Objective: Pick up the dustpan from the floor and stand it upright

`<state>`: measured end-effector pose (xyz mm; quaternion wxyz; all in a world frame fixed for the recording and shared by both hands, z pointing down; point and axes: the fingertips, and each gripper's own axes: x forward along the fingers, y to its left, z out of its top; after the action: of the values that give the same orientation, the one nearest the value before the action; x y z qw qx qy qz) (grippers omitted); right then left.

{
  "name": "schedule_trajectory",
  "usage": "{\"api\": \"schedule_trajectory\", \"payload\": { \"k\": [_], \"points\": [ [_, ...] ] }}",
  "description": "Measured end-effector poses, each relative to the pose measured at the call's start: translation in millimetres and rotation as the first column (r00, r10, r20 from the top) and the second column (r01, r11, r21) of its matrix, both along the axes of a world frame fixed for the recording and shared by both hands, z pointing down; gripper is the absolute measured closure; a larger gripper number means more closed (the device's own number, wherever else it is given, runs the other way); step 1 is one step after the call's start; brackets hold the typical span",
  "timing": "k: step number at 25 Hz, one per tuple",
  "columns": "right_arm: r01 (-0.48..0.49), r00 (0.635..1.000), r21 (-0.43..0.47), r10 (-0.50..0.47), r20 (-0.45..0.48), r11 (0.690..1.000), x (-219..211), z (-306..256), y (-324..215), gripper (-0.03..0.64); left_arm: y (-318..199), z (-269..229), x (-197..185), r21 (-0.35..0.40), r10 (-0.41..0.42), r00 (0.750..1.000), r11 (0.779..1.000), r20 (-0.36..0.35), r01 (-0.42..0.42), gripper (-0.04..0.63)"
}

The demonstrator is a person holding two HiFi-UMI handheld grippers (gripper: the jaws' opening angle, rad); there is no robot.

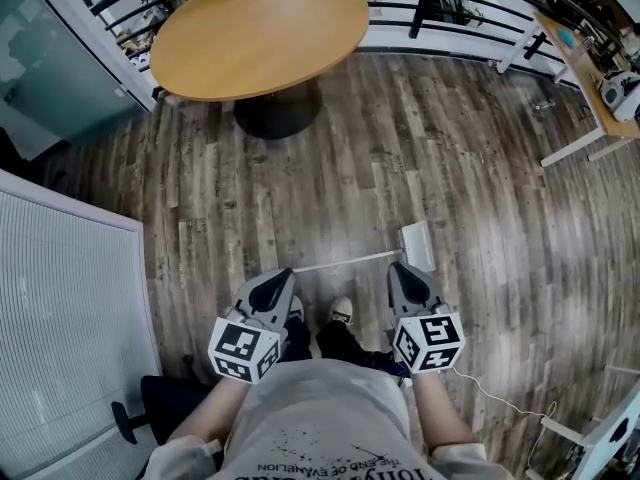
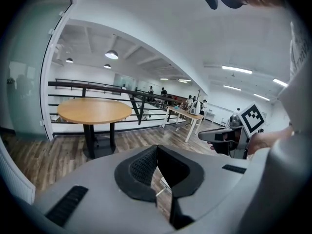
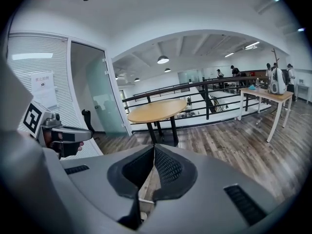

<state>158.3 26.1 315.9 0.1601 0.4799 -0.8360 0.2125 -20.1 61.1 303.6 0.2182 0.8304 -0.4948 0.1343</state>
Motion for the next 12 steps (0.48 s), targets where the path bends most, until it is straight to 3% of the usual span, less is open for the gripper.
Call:
{"api": "schedule_trajectory", "payload": {
  "k": [12],
  "points": [
    [0.04, 0.998, -0.05, -0.043, -0.051, 0.998, -25, 38, -35, 0.589, -32, 50, -27, -0.066, 0.017, 0.999, 0.998, 0.028, -0.015, 0.571]
  ]
}}
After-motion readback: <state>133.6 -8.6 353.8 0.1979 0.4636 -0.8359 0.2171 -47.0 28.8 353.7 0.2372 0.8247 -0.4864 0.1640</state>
